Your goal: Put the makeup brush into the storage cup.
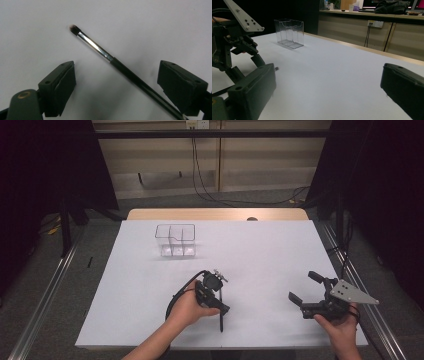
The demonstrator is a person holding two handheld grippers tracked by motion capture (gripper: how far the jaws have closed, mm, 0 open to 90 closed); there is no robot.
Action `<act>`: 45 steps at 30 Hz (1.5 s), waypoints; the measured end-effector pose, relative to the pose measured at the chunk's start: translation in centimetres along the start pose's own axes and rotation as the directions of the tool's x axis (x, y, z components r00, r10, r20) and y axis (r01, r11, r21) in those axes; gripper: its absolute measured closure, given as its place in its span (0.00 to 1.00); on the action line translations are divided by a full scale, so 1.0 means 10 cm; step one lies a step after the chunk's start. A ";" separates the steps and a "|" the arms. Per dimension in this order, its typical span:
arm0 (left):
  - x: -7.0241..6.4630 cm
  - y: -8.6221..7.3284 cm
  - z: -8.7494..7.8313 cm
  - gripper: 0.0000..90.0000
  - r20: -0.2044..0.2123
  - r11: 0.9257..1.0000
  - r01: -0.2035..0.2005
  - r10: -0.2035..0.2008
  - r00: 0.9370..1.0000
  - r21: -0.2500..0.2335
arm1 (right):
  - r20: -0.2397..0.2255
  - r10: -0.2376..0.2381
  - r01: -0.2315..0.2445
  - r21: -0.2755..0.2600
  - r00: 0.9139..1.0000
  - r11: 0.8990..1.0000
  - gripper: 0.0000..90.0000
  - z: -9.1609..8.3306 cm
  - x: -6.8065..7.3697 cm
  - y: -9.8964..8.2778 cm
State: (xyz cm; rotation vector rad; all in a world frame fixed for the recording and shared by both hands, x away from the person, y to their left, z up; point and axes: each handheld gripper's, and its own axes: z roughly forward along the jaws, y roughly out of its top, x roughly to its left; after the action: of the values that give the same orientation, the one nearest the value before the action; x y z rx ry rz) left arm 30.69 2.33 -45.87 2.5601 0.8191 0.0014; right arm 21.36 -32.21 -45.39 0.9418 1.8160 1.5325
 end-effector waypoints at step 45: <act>0.03 0.01 -0.11 0.92 -0.001 0.994 -0.057 0.058 0.998 0.092 | 0.000 -0.006 0.006 0.004 1.000 1.000 0.00 0.00 0.00 0.00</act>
State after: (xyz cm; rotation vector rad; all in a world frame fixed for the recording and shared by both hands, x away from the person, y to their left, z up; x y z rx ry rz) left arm 30.79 2.88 -44.89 2.6704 0.7631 -0.0138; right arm 21.35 -32.24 -45.42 0.9374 1.8206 1.5259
